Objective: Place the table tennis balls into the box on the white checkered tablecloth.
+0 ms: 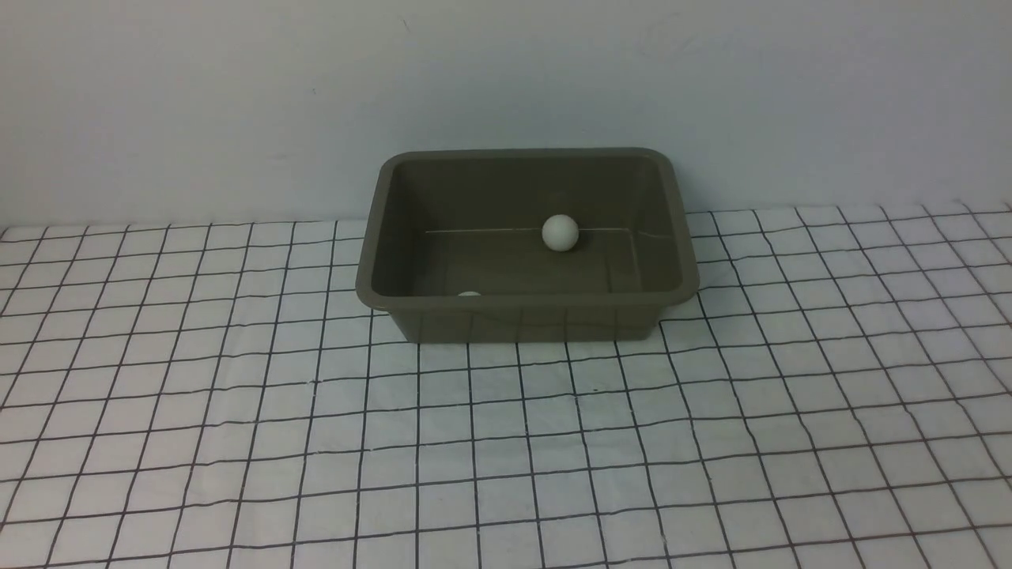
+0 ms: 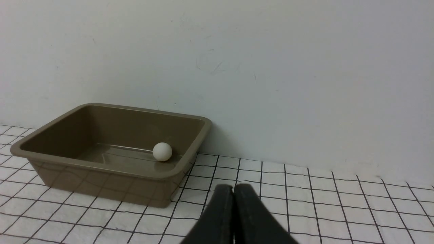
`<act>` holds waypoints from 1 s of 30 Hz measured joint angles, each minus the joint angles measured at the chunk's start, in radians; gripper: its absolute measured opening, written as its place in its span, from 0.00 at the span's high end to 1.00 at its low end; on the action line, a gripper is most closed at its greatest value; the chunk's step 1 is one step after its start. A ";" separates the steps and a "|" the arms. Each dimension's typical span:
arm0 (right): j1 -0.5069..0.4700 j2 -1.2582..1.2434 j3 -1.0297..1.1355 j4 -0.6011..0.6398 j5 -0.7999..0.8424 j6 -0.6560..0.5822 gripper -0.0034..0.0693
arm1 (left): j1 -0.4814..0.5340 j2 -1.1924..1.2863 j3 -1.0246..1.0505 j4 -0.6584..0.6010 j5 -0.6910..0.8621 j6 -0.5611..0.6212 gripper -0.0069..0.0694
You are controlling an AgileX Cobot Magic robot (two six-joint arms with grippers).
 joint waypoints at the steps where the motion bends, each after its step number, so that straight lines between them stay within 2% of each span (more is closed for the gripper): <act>1: 0.000 0.000 0.000 0.000 0.000 0.000 0.98 | 0.019 -0.035 0.068 -0.008 -0.029 -0.007 0.91; 5: 0.000 0.000 0.000 0.000 0.000 0.000 0.98 | 0.089 -0.199 0.345 -0.027 -0.124 -0.017 0.91; 12: 0.000 0.000 0.000 0.000 0.000 0.000 0.98 | 0.121 -0.406 0.613 -0.028 -0.141 -0.032 0.91; 23: 0.000 0.000 0.000 0.000 0.000 0.000 0.98 | 0.121 -0.645 0.817 -0.028 -0.165 -0.058 0.91; 30: 0.000 0.000 0.000 0.000 0.000 0.000 0.98 | 0.122 -0.652 0.858 -0.029 -0.169 -0.058 0.91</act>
